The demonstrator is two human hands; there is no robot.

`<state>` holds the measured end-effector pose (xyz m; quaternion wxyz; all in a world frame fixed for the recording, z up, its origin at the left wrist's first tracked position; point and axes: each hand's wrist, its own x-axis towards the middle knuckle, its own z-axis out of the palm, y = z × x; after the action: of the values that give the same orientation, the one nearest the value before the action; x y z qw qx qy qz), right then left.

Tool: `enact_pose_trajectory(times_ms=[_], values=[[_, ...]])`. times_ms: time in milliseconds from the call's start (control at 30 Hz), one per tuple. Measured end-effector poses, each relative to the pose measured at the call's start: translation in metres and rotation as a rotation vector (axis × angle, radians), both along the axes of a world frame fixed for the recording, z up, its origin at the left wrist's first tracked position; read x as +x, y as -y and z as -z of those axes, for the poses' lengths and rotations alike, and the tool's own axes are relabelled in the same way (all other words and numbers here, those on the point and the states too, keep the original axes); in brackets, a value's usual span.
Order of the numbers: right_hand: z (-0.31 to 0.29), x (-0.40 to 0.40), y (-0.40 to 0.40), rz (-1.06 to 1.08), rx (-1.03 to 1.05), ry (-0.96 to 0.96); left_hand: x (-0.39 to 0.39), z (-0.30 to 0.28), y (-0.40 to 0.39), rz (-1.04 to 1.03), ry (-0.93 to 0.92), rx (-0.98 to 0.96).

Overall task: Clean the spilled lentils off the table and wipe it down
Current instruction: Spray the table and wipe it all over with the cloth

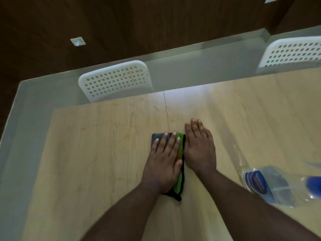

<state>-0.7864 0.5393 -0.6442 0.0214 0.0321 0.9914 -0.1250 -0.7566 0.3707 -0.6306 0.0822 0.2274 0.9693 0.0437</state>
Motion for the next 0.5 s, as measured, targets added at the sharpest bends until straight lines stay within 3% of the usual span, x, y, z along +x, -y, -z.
enact_pose_trajectory(times_ms=[200,300,400,500], values=[[0.006,-0.004,0.001,0.020,0.008,-0.023,-0.135,0.005,-0.012,0.085,-0.058,-0.011],[0.009,-0.003,0.001,0.036,0.001,-0.024,-0.180,0.005,-0.028,-0.128,-0.050,-0.007],[0.006,-0.003,-0.001,0.028,-0.018,-0.020,-0.153,0.006,-0.041,-0.360,-0.049,0.032],[0.000,-0.002,0.001,0.003,0.000,0.003,-0.095,0.002,-0.028,-0.298,-0.042,0.032]])
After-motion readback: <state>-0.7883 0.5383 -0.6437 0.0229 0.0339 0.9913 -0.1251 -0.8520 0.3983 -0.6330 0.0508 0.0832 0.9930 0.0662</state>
